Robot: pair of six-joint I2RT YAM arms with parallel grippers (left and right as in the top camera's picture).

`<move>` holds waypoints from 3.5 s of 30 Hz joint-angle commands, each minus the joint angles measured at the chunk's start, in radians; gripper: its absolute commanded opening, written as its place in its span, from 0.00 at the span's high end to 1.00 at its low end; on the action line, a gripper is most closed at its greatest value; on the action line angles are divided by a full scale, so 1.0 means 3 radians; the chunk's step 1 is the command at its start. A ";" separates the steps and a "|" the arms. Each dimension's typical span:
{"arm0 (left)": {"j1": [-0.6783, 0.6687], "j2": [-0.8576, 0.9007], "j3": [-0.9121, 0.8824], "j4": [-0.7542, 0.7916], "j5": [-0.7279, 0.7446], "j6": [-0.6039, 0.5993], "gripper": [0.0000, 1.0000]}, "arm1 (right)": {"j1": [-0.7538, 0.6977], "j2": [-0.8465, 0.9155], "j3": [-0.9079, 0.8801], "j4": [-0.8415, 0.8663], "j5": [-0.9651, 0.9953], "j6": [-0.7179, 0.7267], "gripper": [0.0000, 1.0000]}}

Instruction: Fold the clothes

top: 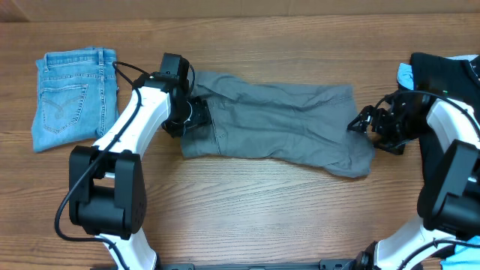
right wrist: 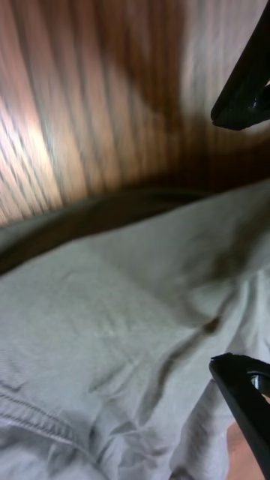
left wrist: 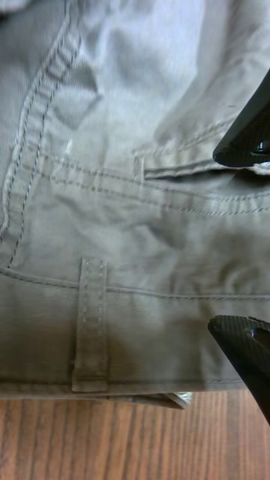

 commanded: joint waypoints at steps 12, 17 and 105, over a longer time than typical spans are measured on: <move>-0.0005 0.0373 -0.0103 -0.0434 -0.0768 0.0108 0.30 | 0.0244 0.0406 0.0170 0.0561 -0.0411 0.0079 0.96; -0.0004 0.0373 -0.0103 -0.0432 -0.0767 0.0108 0.30 | -0.0038 0.0403 0.0811 0.0280 -0.0420 0.0112 0.96; 0.0282 0.0201 0.0183 -0.0738 0.0053 0.1292 0.95 | 0.1844 0.0121 0.1146 -0.0039 -0.0444 0.0018 0.51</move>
